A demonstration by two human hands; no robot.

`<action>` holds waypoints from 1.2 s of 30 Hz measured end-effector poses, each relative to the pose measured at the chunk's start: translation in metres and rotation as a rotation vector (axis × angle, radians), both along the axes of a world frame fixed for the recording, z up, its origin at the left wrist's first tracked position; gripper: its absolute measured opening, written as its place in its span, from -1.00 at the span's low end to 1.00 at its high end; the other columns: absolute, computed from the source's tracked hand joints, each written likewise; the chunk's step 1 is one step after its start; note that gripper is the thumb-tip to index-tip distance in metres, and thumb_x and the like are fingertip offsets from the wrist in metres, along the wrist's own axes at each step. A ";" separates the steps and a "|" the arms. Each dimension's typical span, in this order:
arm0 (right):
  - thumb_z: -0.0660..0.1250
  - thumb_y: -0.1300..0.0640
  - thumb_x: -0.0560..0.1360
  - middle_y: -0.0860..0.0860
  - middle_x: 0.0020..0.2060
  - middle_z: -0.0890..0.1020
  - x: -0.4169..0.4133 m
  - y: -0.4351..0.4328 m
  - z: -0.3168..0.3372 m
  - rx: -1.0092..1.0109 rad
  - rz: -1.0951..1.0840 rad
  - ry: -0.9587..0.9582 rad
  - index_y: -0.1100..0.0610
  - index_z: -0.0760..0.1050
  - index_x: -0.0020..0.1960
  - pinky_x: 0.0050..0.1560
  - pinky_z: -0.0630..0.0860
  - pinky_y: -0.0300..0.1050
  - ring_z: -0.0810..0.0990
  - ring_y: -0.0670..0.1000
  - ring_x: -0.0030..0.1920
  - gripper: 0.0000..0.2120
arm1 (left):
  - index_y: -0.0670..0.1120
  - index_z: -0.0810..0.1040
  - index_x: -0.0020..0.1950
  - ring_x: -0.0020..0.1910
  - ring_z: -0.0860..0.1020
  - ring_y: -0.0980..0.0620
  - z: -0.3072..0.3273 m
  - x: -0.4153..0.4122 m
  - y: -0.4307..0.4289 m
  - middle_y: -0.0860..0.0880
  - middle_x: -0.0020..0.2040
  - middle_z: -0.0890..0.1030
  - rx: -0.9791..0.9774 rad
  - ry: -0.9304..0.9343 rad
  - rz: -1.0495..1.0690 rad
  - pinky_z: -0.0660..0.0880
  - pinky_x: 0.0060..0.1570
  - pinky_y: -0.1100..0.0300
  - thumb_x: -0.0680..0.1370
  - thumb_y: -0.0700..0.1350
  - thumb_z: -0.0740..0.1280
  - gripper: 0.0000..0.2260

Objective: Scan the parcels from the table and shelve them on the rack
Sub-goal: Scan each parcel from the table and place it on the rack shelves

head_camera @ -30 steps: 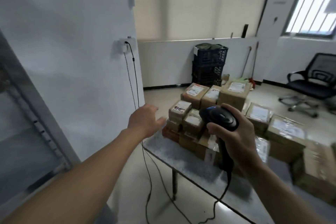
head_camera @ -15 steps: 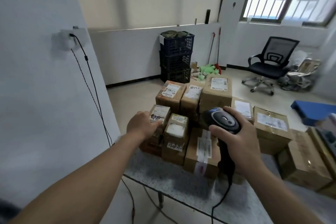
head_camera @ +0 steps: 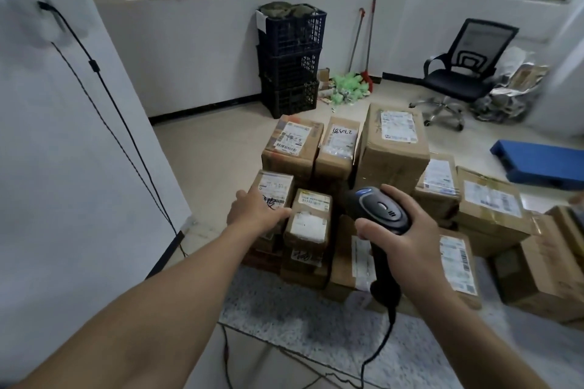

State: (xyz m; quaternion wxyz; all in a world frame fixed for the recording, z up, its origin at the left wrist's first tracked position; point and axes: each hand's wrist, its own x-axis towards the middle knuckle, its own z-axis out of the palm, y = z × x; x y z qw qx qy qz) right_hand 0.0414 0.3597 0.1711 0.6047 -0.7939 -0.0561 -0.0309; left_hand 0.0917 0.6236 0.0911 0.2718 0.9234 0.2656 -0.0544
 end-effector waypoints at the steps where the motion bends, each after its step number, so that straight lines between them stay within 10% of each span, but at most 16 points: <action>1: 0.66 0.03 0.26 -0.11 0.15 0.66 0.003 0.001 -0.003 -0.010 -0.002 0.000 -0.03 0.52 0.37 0.12 0.58 -0.15 0.66 -0.13 0.11 -0.29 | -0.03 0.40 0.41 0.19 0.53 -0.17 -0.003 0.004 -0.001 -0.13 0.26 0.44 -0.001 0.005 0.004 0.55 0.15 -0.05 0.30 0.41 0.47 -0.17; 16: 0.65 0.15 0.34 -0.10 0.13 0.66 0.011 0.003 -0.009 0.006 0.010 0.049 -0.01 0.51 0.39 -0.08 0.52 -0.46 0.64 -0.25 0.03 -0.33 | 0.03 0.29 0.45 0.16 0.46 -0.17 -0.009 0.011 0.001 -0.17 0.20 0.42 0.109 -0.089 0.033 0.51 0.02 0.00 0.36 0.23 0.50 -0.24; 23: 0.63 -0.05 0.25 -0.13 0.16 0.65 -0.001 -0.007 0.005 0.048 0.064 0.041 -0.10 0.50 0.39 0.20 0.60 0.00 0.65 -0.10 0.13 -0.27 | 0.06 0.32 0.44 0.06 0.46 -0.12 0.027 -0.011 -0.026 -0.13 0.13 0.45 0.172 -0.230 -0.015 0.52 -0.06 0.07 0.35 0.31 0.46 -0.25; 36: 0.66 0.03 0.28 -0.10 0.18 0.65 0.000 -0.044 0.001 0.072 0.039 0.036 -0.03 0.49 0.41 0.18 0.61 -0.06 0.64 -0.12 0.15 -0.27 | -0.08 0.27 0.53 0.32 0.46 -0.15 0.020 -0.005 -0.071 -0.15 0.37 0.41 -0.106 -0.198 0.024 0.53 0.23 -0.07 0.41 0.32 0.47 -0.15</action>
